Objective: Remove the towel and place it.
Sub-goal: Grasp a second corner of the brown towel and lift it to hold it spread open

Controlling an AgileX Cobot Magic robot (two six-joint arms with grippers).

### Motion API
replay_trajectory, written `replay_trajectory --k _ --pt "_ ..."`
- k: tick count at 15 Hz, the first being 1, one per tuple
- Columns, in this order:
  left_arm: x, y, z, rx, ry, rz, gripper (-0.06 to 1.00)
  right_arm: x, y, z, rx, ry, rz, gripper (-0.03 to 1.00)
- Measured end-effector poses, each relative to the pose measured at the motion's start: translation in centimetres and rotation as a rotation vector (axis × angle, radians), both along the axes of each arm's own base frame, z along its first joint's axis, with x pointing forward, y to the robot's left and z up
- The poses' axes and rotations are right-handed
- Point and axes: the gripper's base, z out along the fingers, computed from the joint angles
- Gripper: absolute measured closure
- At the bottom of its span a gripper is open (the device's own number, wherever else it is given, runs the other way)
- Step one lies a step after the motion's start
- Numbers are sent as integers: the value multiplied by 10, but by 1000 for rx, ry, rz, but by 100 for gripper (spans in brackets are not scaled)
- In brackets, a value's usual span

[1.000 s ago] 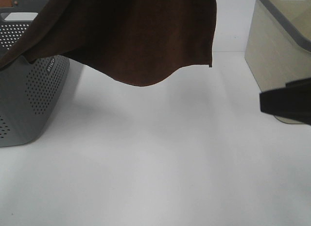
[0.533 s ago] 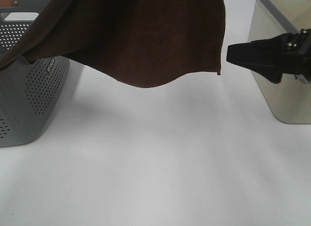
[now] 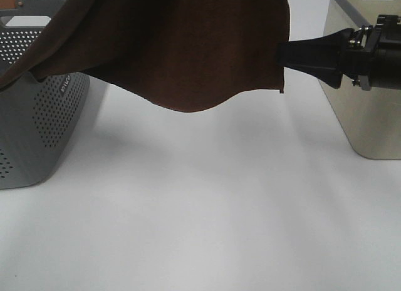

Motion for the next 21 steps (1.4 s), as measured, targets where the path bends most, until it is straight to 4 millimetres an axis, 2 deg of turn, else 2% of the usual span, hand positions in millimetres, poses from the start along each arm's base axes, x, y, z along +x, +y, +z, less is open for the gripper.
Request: replay_trajectory --k 4,7,9,12,13,14,15,16,18,21 --pt "0 0 0 -1 0 1 93 4 5 8 5 -47 35 23" --pt "0 0 0 -3 -2 2 93 -2 30 3 -60 -66 108 24" --pt "0 0 0 -3 -2 2 93 -1 32 0 -98 -68 94 29" --pt "1 0 1 -6 -4 5 93 0 31 -1 -114 -65 79 43" --pt "1 0 1 -8 -6 6 93 0 31 -1 -116 -65 76 52" --pt "1 0 1 -11 -8 8 93 1 30 -2 -119 -63 73 66" --pt "1 0 1 -11 -8 8 93 1 30 -2 -117 -59 70 89" --pt "1 0 1 -13 -9 10 93 1 30 -2 -108 -44 64 97" --pt "4 0 3 -26 -29 34 93 3 31 0 -72 10 39 97" --pt "17 2 -1 -46 -36 163 93 15 31 18 -84 147 16 97"
